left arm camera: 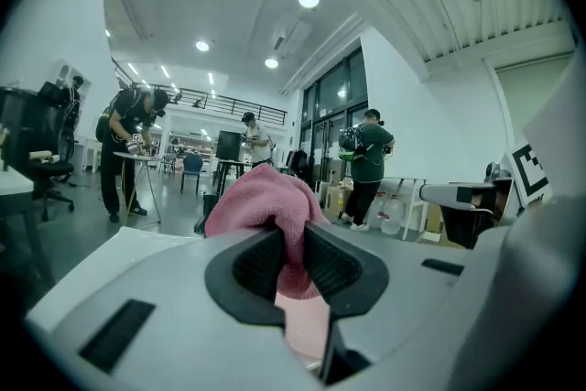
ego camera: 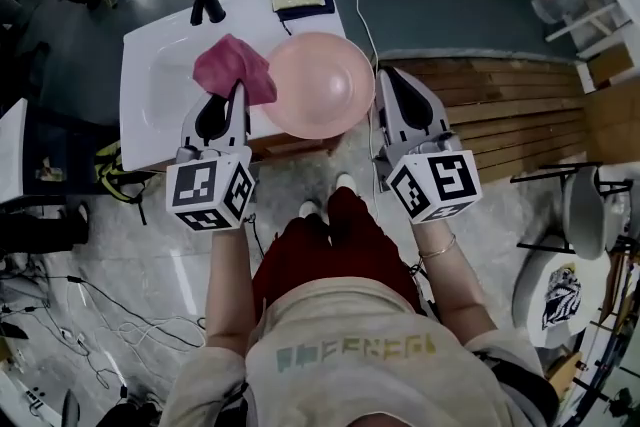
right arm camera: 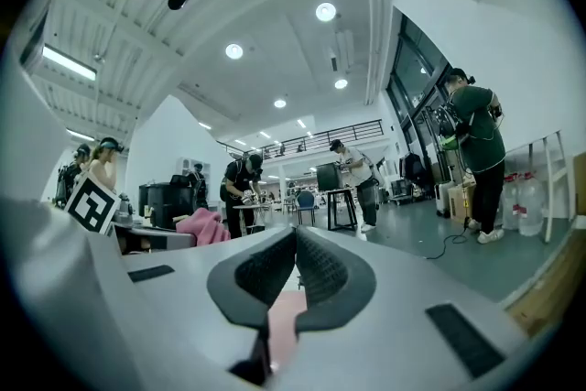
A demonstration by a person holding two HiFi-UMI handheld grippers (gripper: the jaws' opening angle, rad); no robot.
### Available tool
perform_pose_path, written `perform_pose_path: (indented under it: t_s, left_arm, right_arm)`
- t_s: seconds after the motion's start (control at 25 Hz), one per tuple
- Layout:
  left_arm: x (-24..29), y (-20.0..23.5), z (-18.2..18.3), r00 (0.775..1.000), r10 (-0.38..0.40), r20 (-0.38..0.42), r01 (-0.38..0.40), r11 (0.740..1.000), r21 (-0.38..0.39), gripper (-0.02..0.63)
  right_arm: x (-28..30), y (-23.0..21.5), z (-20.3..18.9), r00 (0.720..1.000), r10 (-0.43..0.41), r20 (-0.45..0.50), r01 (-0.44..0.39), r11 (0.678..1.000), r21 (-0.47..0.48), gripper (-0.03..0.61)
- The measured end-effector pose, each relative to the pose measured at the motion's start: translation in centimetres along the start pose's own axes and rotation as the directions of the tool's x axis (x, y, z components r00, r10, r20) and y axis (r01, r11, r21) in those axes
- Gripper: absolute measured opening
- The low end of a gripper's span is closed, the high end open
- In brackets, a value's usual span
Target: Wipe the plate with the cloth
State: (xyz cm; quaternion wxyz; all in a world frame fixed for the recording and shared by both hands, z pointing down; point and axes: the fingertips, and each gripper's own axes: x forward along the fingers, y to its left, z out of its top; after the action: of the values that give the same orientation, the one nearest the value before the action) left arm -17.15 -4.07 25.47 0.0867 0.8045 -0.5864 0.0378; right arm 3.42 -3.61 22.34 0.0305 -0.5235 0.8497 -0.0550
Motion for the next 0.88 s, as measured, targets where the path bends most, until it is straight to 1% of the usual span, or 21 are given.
perform_pose_path:
  t_s: [0.2,0.56,0.88]
  left_arm:
    - [-2.2,-0.6,0.5,1.000,-0.008,0.014,0.008,1.000,0.029,0.066]
    - [-5.4,-1.4,0.8,0.999,-0.032,0.033,0.030,0.999,0.044,0.066]
    - [-7.4,-1.7,0.9,0.998,-0.037,0.048,0.034,0.998,0.059,0.066]
  right_arm:
    - [-1.8,1.3,0.6,1.000,-0.011,0.011,0.011,1.000,-0.022,0.037]
    - [-4.7,2.8,0.7,0.999,-0.030,0.017,0.031,0.998,-0.051,0.037]
    - [-6.3,3.9,0.6,0.999,-0.021,0.028,0.022,0.999,-0.033,0.037]
